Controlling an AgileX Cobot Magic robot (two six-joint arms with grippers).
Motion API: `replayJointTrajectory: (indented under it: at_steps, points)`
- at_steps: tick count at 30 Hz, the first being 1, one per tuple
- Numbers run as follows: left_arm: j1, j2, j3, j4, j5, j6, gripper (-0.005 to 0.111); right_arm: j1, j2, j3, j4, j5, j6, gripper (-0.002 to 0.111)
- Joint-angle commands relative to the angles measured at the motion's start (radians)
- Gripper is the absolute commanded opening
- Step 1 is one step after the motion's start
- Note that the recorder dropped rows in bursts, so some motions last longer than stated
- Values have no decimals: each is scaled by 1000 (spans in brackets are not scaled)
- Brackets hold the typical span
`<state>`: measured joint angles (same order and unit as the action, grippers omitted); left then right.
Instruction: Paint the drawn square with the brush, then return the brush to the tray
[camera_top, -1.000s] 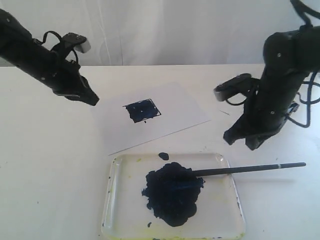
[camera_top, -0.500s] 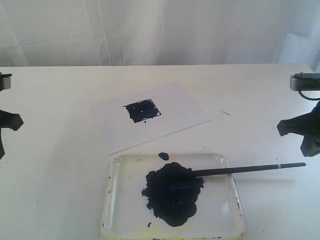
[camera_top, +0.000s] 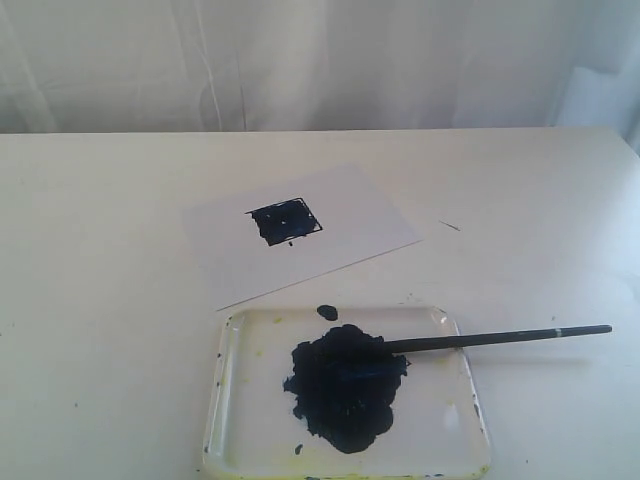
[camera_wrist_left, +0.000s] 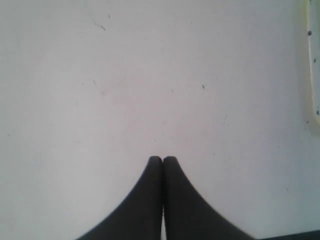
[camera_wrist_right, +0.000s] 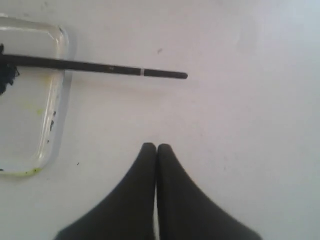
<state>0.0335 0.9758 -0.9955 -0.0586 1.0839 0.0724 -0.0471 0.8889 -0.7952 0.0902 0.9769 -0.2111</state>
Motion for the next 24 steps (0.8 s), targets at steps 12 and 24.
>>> replayJointTrajectory:
  at_steps: [12, 24]
  points:
    - [-26, -522, 10, -3, 2, 0, 0, -3, -554, 32, 14, -12, -13, 0]
    - [-26, -774, 10, 0, 0, 13, 0, -3, -804, 112, 14, -29, 2, 0]
